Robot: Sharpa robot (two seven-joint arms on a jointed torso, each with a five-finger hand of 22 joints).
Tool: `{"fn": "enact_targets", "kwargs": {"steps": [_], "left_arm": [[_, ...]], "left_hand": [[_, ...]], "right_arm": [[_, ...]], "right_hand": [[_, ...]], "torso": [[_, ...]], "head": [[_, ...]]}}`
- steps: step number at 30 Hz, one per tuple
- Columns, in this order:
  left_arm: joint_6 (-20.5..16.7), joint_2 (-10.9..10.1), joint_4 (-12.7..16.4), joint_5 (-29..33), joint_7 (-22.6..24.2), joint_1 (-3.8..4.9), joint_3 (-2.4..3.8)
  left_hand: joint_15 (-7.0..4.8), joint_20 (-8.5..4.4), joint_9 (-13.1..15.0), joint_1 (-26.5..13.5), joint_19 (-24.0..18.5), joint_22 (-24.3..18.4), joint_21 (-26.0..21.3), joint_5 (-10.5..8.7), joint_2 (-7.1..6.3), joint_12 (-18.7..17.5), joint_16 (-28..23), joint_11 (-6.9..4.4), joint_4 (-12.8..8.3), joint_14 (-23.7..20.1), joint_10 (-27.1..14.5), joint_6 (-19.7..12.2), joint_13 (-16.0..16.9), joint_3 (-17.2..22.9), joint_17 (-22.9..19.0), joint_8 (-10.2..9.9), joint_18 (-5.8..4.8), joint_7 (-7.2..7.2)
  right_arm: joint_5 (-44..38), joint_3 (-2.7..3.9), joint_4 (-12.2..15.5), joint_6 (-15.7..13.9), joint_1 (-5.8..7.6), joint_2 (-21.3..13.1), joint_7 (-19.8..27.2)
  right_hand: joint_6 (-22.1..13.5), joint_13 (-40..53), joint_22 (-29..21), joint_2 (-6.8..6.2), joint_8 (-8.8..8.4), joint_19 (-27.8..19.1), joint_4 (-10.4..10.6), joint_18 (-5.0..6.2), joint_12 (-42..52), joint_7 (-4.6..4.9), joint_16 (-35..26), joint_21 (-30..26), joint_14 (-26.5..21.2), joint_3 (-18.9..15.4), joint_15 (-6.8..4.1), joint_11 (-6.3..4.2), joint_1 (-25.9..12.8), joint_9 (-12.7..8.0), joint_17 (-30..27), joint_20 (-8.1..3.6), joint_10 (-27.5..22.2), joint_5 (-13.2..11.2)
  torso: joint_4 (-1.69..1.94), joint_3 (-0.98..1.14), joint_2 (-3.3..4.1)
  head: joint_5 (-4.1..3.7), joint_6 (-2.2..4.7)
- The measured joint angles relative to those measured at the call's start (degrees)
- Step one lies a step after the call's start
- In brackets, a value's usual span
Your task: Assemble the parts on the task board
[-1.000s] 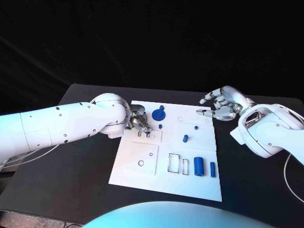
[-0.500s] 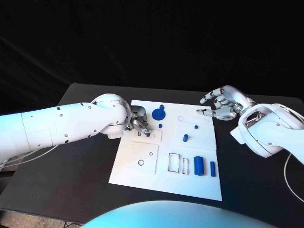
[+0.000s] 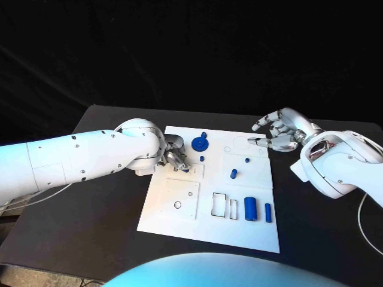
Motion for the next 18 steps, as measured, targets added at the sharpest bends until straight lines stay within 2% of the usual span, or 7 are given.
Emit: {"fn": "enact_targets", "kwargs": {"steps": [12, 17, 18], "left_arm": [[0.1, 0.1, -0.1, 0.1, 0.0, 0.03, -0.01], [0.2, 0.2, -0.3, 0.2, -0.1, 0.03, -0.01], [0.2, 0.3, -0.3, 0.2, -0.1, 0.03, -0.01]], "left_hand": [[0.0, -0.2, 0.0, -0.2, 0.2, 0.1, 0.0, 0.62, -0.17, 0.0, 0.0, -0.01, 0.0, 0.0, 0.0, 0.2, 0.2, 0.0, 0.0, 0.0, 0.0, -0.2], [-0.21, -0.3, 0.2, -1.9, 0.7, 0.9, 0.4, 1.02, -0.22, 0.7, 0.0, -0.51, 0.1, -0.2, 1.1, 1.4, 1.1, 0.1, 0.0, 0.0, 0.0, -0.61], [-0.21, -0.3, 0.2, -2.3, 0.7, 0.9, 0.4, 0.98, -0.18, 0.7, 0.0, -0.37, -3.1, -0.2, 1.3, 1.4, 1.2, 3.4, 0.0, -0.1, 0.0, -0.6]], "right_arm": [[0.0, 0.0, 0.0, 0.0, -0.01, 0.0, 0.0], [0.0, 0.0, 0.0, 0.0, -0.01, -0.1, -0.1], [0.0, 0.0, 0.0, 0.0, -0.01, -0.1, -0.1]], "right_hand": [[0.0, 0.0, -0.1, 0.0, 0.44, 0.0, 0.0, 0.0, 0.0, 0.0, 0.0, 0.0, 0.0, 0.0, 0.0, 0.0, 0.0, 0.0, 0.0, 0.0, 0.0, 0.0], [0.0, 0.0, -0.1, 0.0, 0.44, 0.0, 0.0, 0.0, 0.0, 0.0, 0.0, 0.0, 0.0, 0.0, 0.0, 0.0, 0.0, 0.0, 0.0, 0.0, 0.0, 0.0], [0.0, 0.0, -0.1, 0.0, 0.44, 0.0, 0.0, 0.0, 0.0, 0.0, 0.0, 0.0, 0.0, 0.0, 0.0, 0.0, 0.0, 0.0, 0.0, 0.0, 0.0, 0.0]], "torso": [[0.0, -0.01, 0.07], [0.0, -0.01, 0.08], [0.0, -0.01, 0.08]], "head": [[-0.07, 0.04], [-0.13, -0.08], [-0.16, -0.1]]}}
